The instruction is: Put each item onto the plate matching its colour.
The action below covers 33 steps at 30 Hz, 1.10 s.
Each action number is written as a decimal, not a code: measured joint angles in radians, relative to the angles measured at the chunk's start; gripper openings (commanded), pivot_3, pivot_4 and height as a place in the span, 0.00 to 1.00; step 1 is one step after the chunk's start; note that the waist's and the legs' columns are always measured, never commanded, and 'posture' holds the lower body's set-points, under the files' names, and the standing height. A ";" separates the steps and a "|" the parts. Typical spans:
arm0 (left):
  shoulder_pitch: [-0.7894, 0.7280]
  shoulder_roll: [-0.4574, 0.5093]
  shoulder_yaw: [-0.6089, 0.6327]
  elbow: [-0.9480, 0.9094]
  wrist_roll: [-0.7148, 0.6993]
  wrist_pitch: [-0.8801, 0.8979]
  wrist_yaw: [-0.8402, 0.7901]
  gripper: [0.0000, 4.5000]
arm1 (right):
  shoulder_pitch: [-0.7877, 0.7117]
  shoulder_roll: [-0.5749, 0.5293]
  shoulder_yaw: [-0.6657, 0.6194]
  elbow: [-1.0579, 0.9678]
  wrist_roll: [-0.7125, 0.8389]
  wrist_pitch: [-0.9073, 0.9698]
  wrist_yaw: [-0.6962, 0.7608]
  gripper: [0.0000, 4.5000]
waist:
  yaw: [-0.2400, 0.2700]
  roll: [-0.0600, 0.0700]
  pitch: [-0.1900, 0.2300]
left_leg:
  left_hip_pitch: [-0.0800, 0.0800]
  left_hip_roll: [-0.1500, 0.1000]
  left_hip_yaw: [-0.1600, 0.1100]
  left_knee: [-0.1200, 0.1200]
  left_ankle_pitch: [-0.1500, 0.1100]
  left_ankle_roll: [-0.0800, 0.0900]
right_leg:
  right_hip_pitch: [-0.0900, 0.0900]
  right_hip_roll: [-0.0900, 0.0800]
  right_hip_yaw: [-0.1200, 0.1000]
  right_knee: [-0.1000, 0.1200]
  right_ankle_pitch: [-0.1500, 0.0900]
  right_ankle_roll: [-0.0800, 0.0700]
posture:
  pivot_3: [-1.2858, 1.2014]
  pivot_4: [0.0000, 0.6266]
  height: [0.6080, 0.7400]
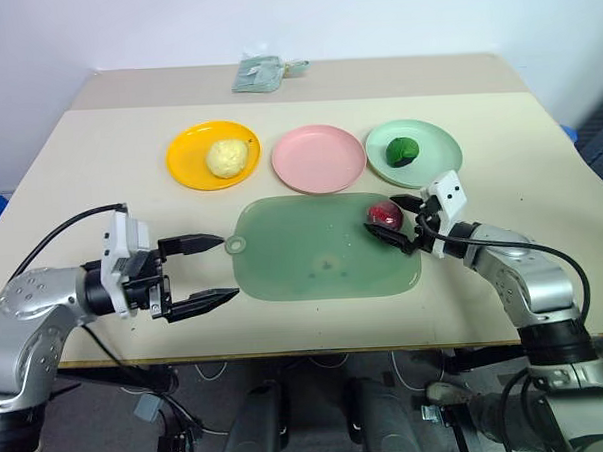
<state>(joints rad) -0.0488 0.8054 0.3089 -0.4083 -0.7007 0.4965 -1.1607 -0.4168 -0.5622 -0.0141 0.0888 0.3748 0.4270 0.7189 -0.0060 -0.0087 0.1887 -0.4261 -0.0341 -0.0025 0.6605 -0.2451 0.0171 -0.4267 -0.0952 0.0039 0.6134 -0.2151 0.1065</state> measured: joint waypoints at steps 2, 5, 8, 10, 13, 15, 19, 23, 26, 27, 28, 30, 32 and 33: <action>0.008 -0.002 0.022 -0.029 -0.026 0.015 0.032 1.00 | -0.014 0.005 0.000 0.055 -0.017 -0.027 0.006 0.99 | -0.002 0.000 0.000 | 0.000 0.000 0.000 0.000 0.000 0.000 | 0.000 0.000 0.000 0.000 0.000 0.000 | 0.52 0.24 1.00; 0.026 -0.002 0.035 -0.053 -0.042 0.022 0.057 1.00 | -0.022 0.021 0.000 0.108 -0.029 -0.050 0.018 0.89 | -0.006 0.000 0.000 | 0.000 0.000 0.000 0.000 0.000 0.000 | 0.000 0.000 0.000 0.000 0.000 0.000 | 0.52 0.24 1.00; 0.050 -0.002 0.041 -0.070 -0.055 0.025 0.081 1.00 | -0.026 0.037 0.000 0.149 -0.040 -0.068 0.027 0.63 | -0.008 0.000 0.000 | 0.000 0.000 0.000 0.000 0.000 0.000 | 0.000 0.001 -0.001 0.000 0.000 0.000 | 0.52 0.24 1.00; 0.057 -0.002 0.047 -0.076 -0.061 0.025 0.095 1.00 | -0.032 0.037 0.000 0.150 -0.046 -0.072 0.032 0.51 | -0.008 0.000 0.000 | 0.000 0.000 0.000 0.000 0.000 0.000 | 0.000 0.001 -0.001 0.000 0.000 0.000 | 0.52 0.24 1.00; 0.074 -0.002 0.069 -0.088 -0.076 0.026 0.123 1.00 | -0.054 0.060 0.000 0.151 -0.047 -0.086 0.034 0.51 | -0.008 0.000 0.000 | 0.000 0.000 0.000 0.000 0.000 0.000 | 0.000 0.001 -0.001 0.000 0.000 0.000 | 0.52 0.24 1.00; 0.086 -0.002 0.072 -0.098 -0.079 0.026 0.137 1.00 | -0.092 0.086 0.000 0.152 -0.044 -0.087 0.040 0.51 | -0.010 0.000 0.000 | 0.000 0.000 0.000 0.000 0.000 0.000 | -0.001 0.001 -0.001 0.001 0.000 0.000 | 0.52 0.24 1.00; 0.112 -0.006 0.090 -0.121 -0.094 0.026 0.175 1.00 | -0.274 0.155 0.008 0.251 -0.054 -0.130 0.055 0.51 | -0.014 0.001 0.000 | 0.000 0.000 0.000 0.000 0.000 -0.001 | -0.001 0.002 -0.001 0.001 0.000 0.000 | 0.52 0.24 1.00; 0.143 -0.034 0.102 -0.164 -0.079 0.024 0.262 1.00 | -0.529 0.262 0.035 0.582 -0.128 -0.275 0.051 0.51 | -0.017 0.000 0.000 | 0.001 0.000 0.000 -0.002 0.001 -0.002 | -0.001 0.003 -0.001 0.001 0.000 0.000 | 0.52 0.24 1.00; 0.182 -0.040 0.101 -0.202 -0.059 0.026 0.316 1.00 | -0.671 0.322 0.043 0.870 -0.184 -0.394 0.023 0.51 | -0.010 0.000 0.000 | 0.001 -0.002 -0.001 -0.005 0.002 -0.003 | -0.002 0.003 -0.002 0.001 0.000 0.000 | 0.52 0.24 1.00; 0.187 -0.045 0.100 -0.212 -0.053 0.026 0.330 1.00 | -0.695 0.332 0.043 0.940 -0.202 -0.423 0.006 0.51 | -0.007 0.000 0.000 | 0.001 -0.003 -0.001 -0.007 0.002 -0.004 | -0.002 0.002 -0.002 0.001 0.000 0.000 | 0.52 0.24 1.00; 0.193 -0.045 0.101 -0.222 -0.049 0.026 0.344 1.00 | -0.719 0.341 0.041 1.011 -0.216 -0.451 -0.015 0.62 | -0.007 0.000 0.000 | 0.001 -0.003 -0.001 -0.007 0.002 -0.004 | -0.002 0.002 -0.002 0.000 0.000 0.000 | 0.52 0.24 1.00; 0.189 -0.045 0.100 -0.245 -0.036 0.025 0.375 1.00 | -0.747 0.351 0.036 1.118 -0.243 -0.490 -0.057 0.81 | -0.009 0.000 0.000 | 0.001 -0.004 -0.001 -0.008 0.003 -0.005 | -0.003 0.001 -0.002 0.000 0.000 0.000 | 0.52 0.24 1.00; 0.171 -0.045 0.096 -0.258 -0.023 0.027 0.411 1.00 | -0.761 0.352 0.024 1.183 -0.255 -0.507 -0.084 0.99 | -0.012 0.000 0.000 | 0.001 -0.004 -0.001 -0.010 0.004 -0.007 | -0.004 0.002 -0.002 0.001 0.000 0.000 | 0.52 0.24 1.00; 0.159 -0.045 0.094 -0.263 -0.019 0.028 0.426 1.00 | -0.764 0.354 0.019 1.198 -0.257 -0.512 -0.092 0.99 | -0.014 0.000 0.000 | 0.001 -0.003 -0.001 -0.010 0.005 -0.007 | -0.004 0.003 -0.002 0.001 0.000 0.000 | 0.52 0.24 1.00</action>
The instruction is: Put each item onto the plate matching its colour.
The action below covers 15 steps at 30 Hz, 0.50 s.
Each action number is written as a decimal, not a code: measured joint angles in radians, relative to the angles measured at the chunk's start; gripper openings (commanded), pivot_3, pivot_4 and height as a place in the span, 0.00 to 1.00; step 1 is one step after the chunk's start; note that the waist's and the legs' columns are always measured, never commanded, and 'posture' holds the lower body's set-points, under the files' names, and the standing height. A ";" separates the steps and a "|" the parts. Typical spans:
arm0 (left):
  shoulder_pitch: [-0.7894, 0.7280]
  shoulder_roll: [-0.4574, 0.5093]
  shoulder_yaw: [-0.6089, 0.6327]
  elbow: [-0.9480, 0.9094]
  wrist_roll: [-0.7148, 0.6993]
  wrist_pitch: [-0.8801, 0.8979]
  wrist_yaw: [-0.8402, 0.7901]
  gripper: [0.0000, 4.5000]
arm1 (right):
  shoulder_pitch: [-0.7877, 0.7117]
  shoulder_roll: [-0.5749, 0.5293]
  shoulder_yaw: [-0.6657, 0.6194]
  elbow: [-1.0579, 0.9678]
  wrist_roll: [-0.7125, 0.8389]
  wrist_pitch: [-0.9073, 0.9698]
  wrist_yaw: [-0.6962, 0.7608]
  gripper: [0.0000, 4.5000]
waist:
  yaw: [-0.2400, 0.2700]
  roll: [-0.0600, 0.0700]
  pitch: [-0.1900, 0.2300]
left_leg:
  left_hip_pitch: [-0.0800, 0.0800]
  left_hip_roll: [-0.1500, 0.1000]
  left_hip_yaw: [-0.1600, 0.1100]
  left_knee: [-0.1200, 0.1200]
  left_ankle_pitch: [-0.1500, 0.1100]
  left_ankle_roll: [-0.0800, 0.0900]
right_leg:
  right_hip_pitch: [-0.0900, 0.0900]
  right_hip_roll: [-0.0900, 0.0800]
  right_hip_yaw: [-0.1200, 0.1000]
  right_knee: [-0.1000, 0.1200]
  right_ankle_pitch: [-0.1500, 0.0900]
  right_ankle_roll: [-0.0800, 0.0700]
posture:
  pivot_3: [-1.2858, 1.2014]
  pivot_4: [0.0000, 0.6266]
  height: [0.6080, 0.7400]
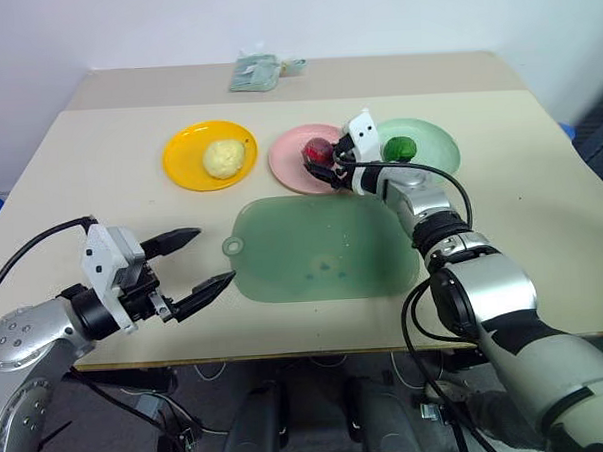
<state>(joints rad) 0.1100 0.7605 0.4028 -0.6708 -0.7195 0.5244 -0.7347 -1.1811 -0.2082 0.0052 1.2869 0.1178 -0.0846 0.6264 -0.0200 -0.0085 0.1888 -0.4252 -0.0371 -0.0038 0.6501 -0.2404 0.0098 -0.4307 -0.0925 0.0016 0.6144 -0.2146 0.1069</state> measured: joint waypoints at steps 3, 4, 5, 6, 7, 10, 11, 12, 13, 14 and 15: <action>-0.047 0.000 -0.029 -0.017 0.014 0.034 0.072 1.00 | -0.016 0.009 -0.010 0.032 -0.028 -0.025 -0.027 0.99 | -0.004 0.000 0.000 | 0.001 0.002 0.000 -0.002 0.001 -0.002 | 0.000 0.003 0.000 0.001 0.000 0.001 | 0.52 0.24 1.00; -0.049 -0.001 -0.037 -0.023 0.015 0.041 0.091 1.00 | -0.020 0.009 -0.013 0.033 -0.035 -0.032 -0.031 0.99 | -0.008 0.000 0.000 | 0.002 0.002 0.000 -0.002 0.001 -0.002 | 0.000 0.003 0.000 0.001 0.001 0.001 | 0.52 0.24 1.00; -0.049 -0.004 -0.040 -0.027 0.022 0.046 0.107 1.00 | -0.024 0.008 -0.016 0.033 -0.037 -0.037 -0.029 0.99 | -0.013 0.000 0.000 | 0.002 0.002 -0.001 -0.003 0.001 -0.002 | 0.000 0.003 0.000 0.002 0.001 0.002 | 0.52 0.24 1.00; -0.048 -0.006 -0.041 -0.027 0.029 0.049 0.117 1.00 | -0.026 0.005 -0.019 0.033 -0.038 -0.046 -0.020 0.99 | -0.017 0.000 0.000 | 0.002 0.002 -0.001 -0.003 0.001 -0.002 | 0.000 0.004 0.000 0.002 0.001 0.003 | 0.52 0.24 1.00; -0.047 -0.012 -0.043 -0.028 0.038 0.049 0.129 1.00 | -0.026 -0.003 -0.024 0.031 -0.037 -0.059 0.004 0.99 | -0.020 0.000 0.000 | 0.002 0.002 -0.001 -0.003 0.001 -0.002 | 0.000 0.004 0.000 0.001 0.002 0.003 | 0.52 0.24 1.00; -0.051 -0.057 -0.046 -0.009 0.082 0.004 0.149 1.00 | 0.002 -0.047 -0.037 -0.036 -0.027 -0.088 0.112 0.99 | -0.019 0.000 0.000 | 0.002 0.002 -0.001 -0.003 0.001 -0.002 | 0.000 0.004 0.000 0.001 0.002 0.003 | 0.52 0.24 1.00; -0.052 -0.074 -0.047 0.002 0.095 -0.016 0.152 1.00 | 0.022 -0.065 -0.046 -0.072 -0.017 -0.098 0.148 0.99 | -0.017 0.000 0.000 | 0.002 0.002 -0.001 -0.003 0.001 -0.002 | 0.000 0.004 -0.001 0.001 0.002 0.003 | 0.52 0.24 1.00; -0.059 -0.080 -0.056 0.017 0.105 -0.030 0.152 1.00 | 0.067 -0.089 -0.056 -0.150 0.004 -0.093 0.196 0.99 | -0.013 0.000 0.000 | 0.002 0.002 -0.002 -0.002 0.001 -0.002 | 0.001 0.004 -0.001 0.001 0.002 0.003 | 0.52 0.24 1.00; -0.061 -0.080 -0.061 0.031 0.110 -0.033 0.151 1.00 | 0.122 -0.113 -0.069 -0.237 0.030 -0.084 0.243 0.99 | -0.008 0.000 0.000 | 0.002 0.002 -0.002 -0.002 0.001 -0.001 | 0.002 0.004 -0.001 0.001 0.002 0.003 | 0.52 0.24 1.00; -0.066 -0.078 -0.065 0.045 0.110 -0.025 0.147 1.00 | 0.185 -0.137 -0.080 -0.332 0.057 -0.054 0.281 0.99 | -0.005 0.000 0.000 | 0.002 0.002 -0.002 -0.002 0.001 -0.001 | 0.002 0.004 -0.001 0.001 0.002 0.003 | 0.52 0.24 1.00; -0.075 -0.060 -0.076 0.056 0.101 -0.005 0.132 1.00 | 0.292 -0.174 -0.082 -0.499 0.092 0.005 0.322 0.99 | 0.007 0.000 0.000 | 0.002 0.003 -0.003 -0.001 0.001 -0.001 | 0.002 0.004 -0.001 0.000 0.002 0.003 | 0.52 0.24 1.00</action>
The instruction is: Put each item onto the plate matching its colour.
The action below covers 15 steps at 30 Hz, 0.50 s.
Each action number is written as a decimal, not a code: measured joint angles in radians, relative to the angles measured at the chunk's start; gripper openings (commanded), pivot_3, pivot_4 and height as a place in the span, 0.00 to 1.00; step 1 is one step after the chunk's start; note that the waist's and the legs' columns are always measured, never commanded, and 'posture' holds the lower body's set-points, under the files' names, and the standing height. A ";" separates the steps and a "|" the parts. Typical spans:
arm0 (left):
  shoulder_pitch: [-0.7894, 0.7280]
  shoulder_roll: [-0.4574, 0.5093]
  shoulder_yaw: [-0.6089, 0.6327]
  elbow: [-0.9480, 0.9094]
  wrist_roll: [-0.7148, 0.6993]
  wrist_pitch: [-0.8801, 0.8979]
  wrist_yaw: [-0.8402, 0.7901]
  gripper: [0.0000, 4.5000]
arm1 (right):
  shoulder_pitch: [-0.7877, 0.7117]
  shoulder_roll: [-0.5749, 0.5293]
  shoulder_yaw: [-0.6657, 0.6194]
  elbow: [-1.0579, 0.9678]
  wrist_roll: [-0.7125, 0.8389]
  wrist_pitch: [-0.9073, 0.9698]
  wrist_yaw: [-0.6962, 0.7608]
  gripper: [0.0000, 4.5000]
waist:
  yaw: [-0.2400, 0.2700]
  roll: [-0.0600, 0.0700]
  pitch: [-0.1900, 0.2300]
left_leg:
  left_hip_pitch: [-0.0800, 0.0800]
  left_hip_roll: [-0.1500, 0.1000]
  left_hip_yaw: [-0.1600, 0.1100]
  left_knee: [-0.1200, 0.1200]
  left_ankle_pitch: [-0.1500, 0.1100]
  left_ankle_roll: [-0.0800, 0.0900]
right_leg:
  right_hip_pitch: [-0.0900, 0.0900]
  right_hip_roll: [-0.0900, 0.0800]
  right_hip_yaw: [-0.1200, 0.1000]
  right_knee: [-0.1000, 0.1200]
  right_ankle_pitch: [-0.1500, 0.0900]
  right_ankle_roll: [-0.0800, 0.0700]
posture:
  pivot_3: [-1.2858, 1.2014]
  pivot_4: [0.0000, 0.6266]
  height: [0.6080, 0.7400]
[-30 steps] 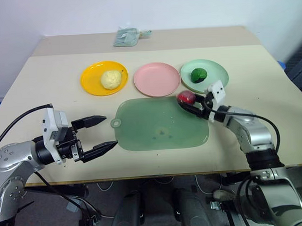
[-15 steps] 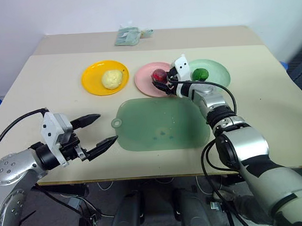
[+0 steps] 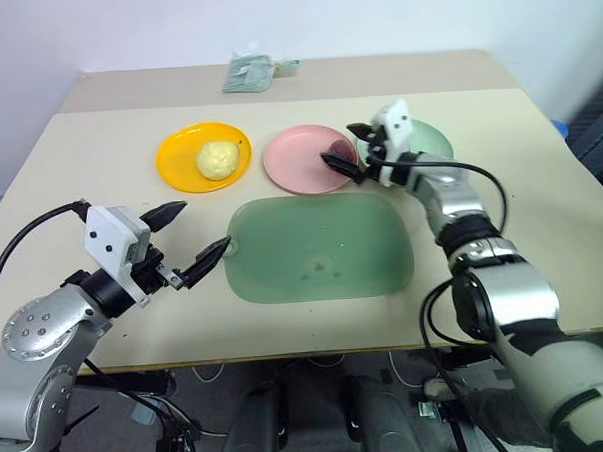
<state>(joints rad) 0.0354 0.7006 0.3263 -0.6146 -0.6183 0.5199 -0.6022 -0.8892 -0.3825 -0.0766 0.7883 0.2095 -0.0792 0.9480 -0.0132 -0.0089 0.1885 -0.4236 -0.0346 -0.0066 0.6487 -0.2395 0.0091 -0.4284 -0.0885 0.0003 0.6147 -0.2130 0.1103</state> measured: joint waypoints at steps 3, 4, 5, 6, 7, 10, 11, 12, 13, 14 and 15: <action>-0.005 0.011 -0.003 0.026 -0.005 0.015 -0.027 1.00 | 0.263 -0.097 -0.006 -0.374 0.077 0.188 0.048 0.99 | 0.006 0.002 0.001 | 0.000 -0.001 0.000 0.001 0.000 0.001 | 0.000 -0.001 0.000 0.000 0.000 0.000 | 0.52 0.24 1.00; -0.013 0.009 -0.008 0.030 -0.005 0.018 -0.026 1.00 | 0.329 -0.125 -0.011 -0.477 0.097 0.251 0.042 0.99 | 0.004 0.002 0.001 | 0.000 0.000 0.001 0.001 0.000 0.001 | 0.000 -0.001 0.000 0.000 0.000 0.000 | 0.52 0.24 1.00; -0.029 0.007 -0.021 0.031 -0.006 0.019 -0.029 1.00 | 0.423 -0.173 -0.034 -0.630 0.133 0.331 0.029 0.99 | 0.004 0.002 0.001 | 0.000 0.000 0.001 0.002 0.000 0.001 | 0.000 -0.002 0.000 0.001 0.000 0.000 | 0.52 0.24 1.00; -0.036 0.007 -0.029 0.034 -0.006 0.019 -0.036 1.00 | 0.485 -0.205 -0.062 -0.722 0.161 0.383 0.020 0.99 | 0.005 0.002 0.000 | 0.001 0.000 0.001 0.002 0.000 0.001 | 0.000 -0.001 0.000 0.001 -0.001 -0.001 | 0.52 0.24 1.00; -0.043 0.006 -0.035 0.034 -0.009 0.014 -0.051 1.00 | 0.576 -0.250 -0.115 -0.852 0.202 0.448 0.007 0.99 | 0.005 0.002 0.000 | 0.001 0.000 0.001 0.002 0.000 0.001 | 0.000 -0.002 0.000 0.001 -0.002 -0.003 | 0.52 0.24 1.00; -0.048 0.007 -0.039 0.036 -0.042 0.016 -0.094 1.00 | 0.764 -0.316 -0.243 -1.085 0.289 0.571 -0.028 0.99 | 0.002 0.000 -0.001 | 0.002 0.003 0.002 0.002 0.000 0.001 | 0.002 -0.001 0.001 0.000 -0.002 -0.004 | 0.52 0.24 1.00; -0.051 0.007 -0.039 0.037 -0.052 0.018 -0.106 1.00 | 0.792 -0.316 -0.262 -1.120 0.305 0.591 -0.038 0.99 | -0.002 0.000 -0.001 | 0.003 0.004 0.003 0.002 0.000 0.001 | 0.002 0.000 0.001 -0.001 -0.002 -0.004 | 0.52 0.24 1.00; -0.062 0.010 -0.044 0.042 -0.067 0.021 -0.128 1.00 | 0.820 -0.316 -0.280 -1.154 0.319 0.608 -0.057 0.99 | -0.002 0.000 -0.001 | 0.004 0.005 0.004 0.002 0.000 0.001 | 0.002 0.001 0.002 -0.001 -0.003 -0.004 | 0.52 0.24 1.00; -0.069 0.019 -0.047 0.047 -0.075 0.023 -0.148 1.00 | 0.837 -0.316 -0.291 -1.173 0.325 0.620 -0.071 0.99 | -0.001 0.000 -0.001 | 0.004 0.005 0.004 0.002 0.000 0.001 | 0.003 0.001 0.002 -0.001 -0.004 -0.006 | 0.52 0.24 1.00; -0.073 0.029 -0.048 0.054 -0.084 0.025 -0.164 1.00 | 0.846 -0.316 -0.295 -1.183 0.326 0.625 -0.084 0.99 | 0.000 0.000 -0.001 | 0.005 0.005 0.004 0.002 0.000 0.001 | 0.003 0.002 0.002 -0.001 -0.005 -0.008 | 0.52 0.24 1.00; -0.078 0.035 -0.048 0.060 -0.095 0.032 -0.179 1.00 | 0.853 -0.317 -0.298 -1.186 0.325 0.629 -0.095 0.99 | 0.002 0.000 -0.001 | 0.004 0.005 0.005 0.002 0.000 0.001 | 0.003 0.002 0.002 -0.001 -0.005 -0.008 | 0.52 0.24 1.00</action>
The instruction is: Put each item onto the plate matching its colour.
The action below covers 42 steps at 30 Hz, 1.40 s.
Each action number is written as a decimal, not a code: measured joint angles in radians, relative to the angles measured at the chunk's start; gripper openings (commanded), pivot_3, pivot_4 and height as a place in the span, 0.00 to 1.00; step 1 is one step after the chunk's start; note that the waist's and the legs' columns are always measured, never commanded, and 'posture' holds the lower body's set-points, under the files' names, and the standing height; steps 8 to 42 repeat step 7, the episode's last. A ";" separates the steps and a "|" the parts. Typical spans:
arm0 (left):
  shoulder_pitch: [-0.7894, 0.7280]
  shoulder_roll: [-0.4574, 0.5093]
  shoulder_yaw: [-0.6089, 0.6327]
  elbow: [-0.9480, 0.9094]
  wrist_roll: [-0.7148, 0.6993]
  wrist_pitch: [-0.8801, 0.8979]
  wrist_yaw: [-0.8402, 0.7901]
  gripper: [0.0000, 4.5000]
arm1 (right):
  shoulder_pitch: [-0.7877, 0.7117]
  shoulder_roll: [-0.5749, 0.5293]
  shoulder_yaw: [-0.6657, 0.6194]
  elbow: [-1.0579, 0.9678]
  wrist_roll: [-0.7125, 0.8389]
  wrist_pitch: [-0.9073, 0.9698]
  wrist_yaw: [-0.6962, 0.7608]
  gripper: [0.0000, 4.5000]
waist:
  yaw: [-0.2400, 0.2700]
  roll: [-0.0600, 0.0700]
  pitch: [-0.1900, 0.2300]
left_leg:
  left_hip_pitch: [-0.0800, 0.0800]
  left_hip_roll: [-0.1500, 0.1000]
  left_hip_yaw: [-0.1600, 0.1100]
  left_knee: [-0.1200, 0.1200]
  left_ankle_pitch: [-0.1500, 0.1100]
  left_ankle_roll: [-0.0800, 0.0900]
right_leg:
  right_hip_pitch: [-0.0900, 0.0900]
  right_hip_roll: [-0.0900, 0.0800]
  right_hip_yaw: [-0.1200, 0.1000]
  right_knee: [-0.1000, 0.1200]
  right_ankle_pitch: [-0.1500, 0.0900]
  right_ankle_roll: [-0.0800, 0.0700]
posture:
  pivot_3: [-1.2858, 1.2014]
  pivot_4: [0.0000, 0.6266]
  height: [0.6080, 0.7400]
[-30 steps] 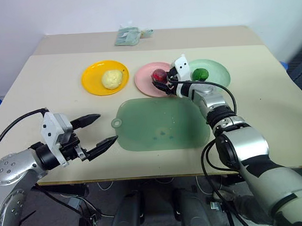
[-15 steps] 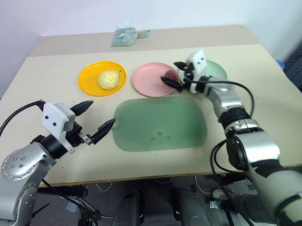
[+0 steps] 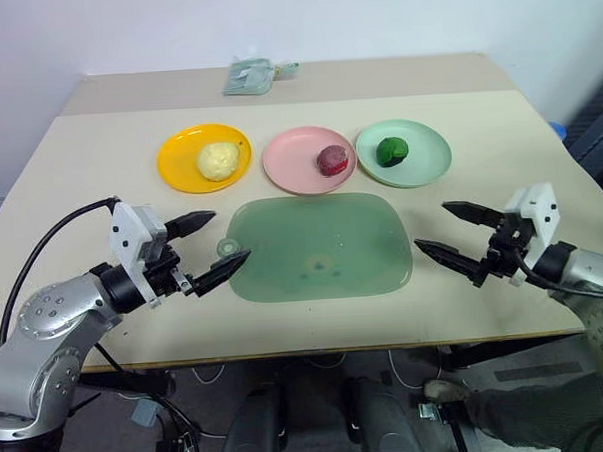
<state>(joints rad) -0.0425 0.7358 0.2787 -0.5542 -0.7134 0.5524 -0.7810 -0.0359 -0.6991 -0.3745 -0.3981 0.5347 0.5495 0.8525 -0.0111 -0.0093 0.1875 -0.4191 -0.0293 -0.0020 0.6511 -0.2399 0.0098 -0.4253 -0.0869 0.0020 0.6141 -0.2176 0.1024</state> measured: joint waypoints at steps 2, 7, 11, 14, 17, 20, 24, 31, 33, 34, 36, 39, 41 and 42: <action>-0.002 0.018 0.000 0.011 -0.028 0.017 -0.035 1.00 | 0.015 0.000 -0.004 -0.001 -0.002 0.000 -0.019 0.99 | 0.001 0.000 0.000 | 0.000 0.000 0.001 0.000 0.000 0.000 | 0.000 0.001 0.000 0.000 0.000 0.000 | 0.52 0.24 1.00; 0.010 0.059 0.001 0.006 -0.082 0.056 -0.093 1.00 | 0.017 -0.001 -0.004 0.000 -0.008 -0.020 -0.031 0.99 | 0.004 0.000 0.000 | -0.001 0.000 0.001 0.001 0.000 0.000 | 0.000 0.001 0.000 -0.001 0.000 0.000 | 0.52 0.24 1.00; 0.010 0.059 0.001 0.006 -0.082 0.056 -0.093 1.00 | 0.017 -0.001 -0.004 0.000 -0.008 -0.020 -0.031 0.99 | 0.004 0.000 0.000 | -0.001 0.000 0.001 0.001 0.000 0.000 | 0.000 0.001 0.000 -0.001 0.000 0.000 | 0.52 0.24 1.00; 0.010 0.059 0.001 0.006 -0.082 0.056 -0.093 1.00 | 0.017 -0.001 -0.004 0.000 -0.008 -0.020 -0.031 0.99 | 0.004 0.000 0.000 | -0.001 0.000 0.001 0.001 0.000 0.000 | 0.000 0.001 0.000 -0.001 0.000 0.000 | 0.52 0.24 1.00; 0.010 0.059 0.001 0.006 -0.082 0.056 -0.093 1.00 | 0.017 -0.001 -0.004 0.000 -0.008 -0.020 -0.031 0.99 | 0.004 0.000 0.000 | -0.001 0.000 0.001 0.001 0.000 0.000 | 0.000 0.001 0.000 -0.001 0.000 0.000 | 0.52 0.24 1.00; 0.010 0.059 0.001 0.006 -0.082 0.056 -0.093 1.00 | 0.017 -0.001 -0.004 0.000 -0.008 -0.020 -0.031 0.99 | 0.004 0.000 0.000 | -0.001 0.000 0.001 0.001 0.000 0.000 | 0.000 0.001 0.000 -0.001 0.000 0.000 | 0.52 0.24 1.00; 0.010 0.059 0.001 0.006 -0.082 0.056 -0.093 1.00 | 0.017 -0.001 -0.004 0.000 -0.008 -0.020 -0.031 0.99 | 0.004 0.000 0.000 | -0.001 0.000 0.001 0.001 0.000 0.000 | 0.000 0.001 0.000 -0.001 0.000 0.000 | 0.52 0.24 1.00; 0.010 0.059 0.001 0.006 -0.082 0.056 -0.093 1.00 | 0.017 -0.001 -0.004 0.000 -0.008 -0.020 -0.031 0.99 | 0.004 0.000 0.000 | -0.001 0.000 0.001 0.001 0.000 0.000 | 0.000 0.001 0.000 -0.001 0.000 0.000 | 0.52 0.24 1.00; 0.010 0.059 0.001 0.006 -0.082 0.056 -0.093 1.00 | 0.017 -0.001 -0.004 0.000 -0.008 -0.020 -0.031 0.99 | 0.004 0.000 0.000 | -0.001 0.000 0.001 0.001 0.000 0.000 | 0.000 0.001 0.000 -0.001 0.000 0.000 | 0.52 0.24 1.00; 0.010 0.059 0.001 0.006 -0.082 0.056 -0.093 1.00 | 0.017 -0.001 -0.004 0.000 -0.008 -0.020 -0.031 0.99 | 0.004 0.000 0.000 | -0.001 0.000 0.001 0.001 0.000 0.000 | 0.000 0.001 0.000 -0.001 0.000 0.000 | 0.52 0.24 1.00; 0.010 0.059 0.001 0.006 -0.082 0.056 -0.093 1.00 | 0.017 -0.001 -0.004 0.000 -0.008 -0.020 -0.031 0.99 | 0.004 0.000 0.000 | -0.001 0.000 0.001 0.001 0.000 0.000 | 0.000 0.001 0.000 -0.001 0.000 0.000 | 0.52 0.24 1.00; 0.010 0.059 0.001 0.006 -0.082 0.056 -0.093 1.00 | 0.017 -0.001 -0.004 0.000 -0.008 -0.020 -0.031 0.99 | 0.004 0.000 0.000 | -0.001 0.000 0.001 0.001 0.000 0.000 | 0.000 0.001 0.000 -0.001 0.000 0.000 | 0.52 0.24 1.00; 0.010 0.059 0.001 0.006 -0.082 0.056 -0.093 1.00 | 0.017 -0.001 -0.004 0.000 -0.008 -0.020 -0.031 0.99 | 0.004 0.000 0.000 | -0.001 0.000 0.001 0.001 0.000 0.000 | 0.000 0.001 0.000 -0.001 0.000 0.000 | 0.52 0.24 1.00; 0.010 0.059 0.001 0.006 -0.082 0.056 -0.093 1.00 | 0.017 -0.001 -0.004 0.000 -0.008 -0.020 -0.031 0.99 | 0.004 0.000 0.000 | -0.001 0.000 0.001 0.001 0.000 0.000 | 0.000 0.001 0.000 -0.001 0.000 0.000 | 0.52 0.24 1.00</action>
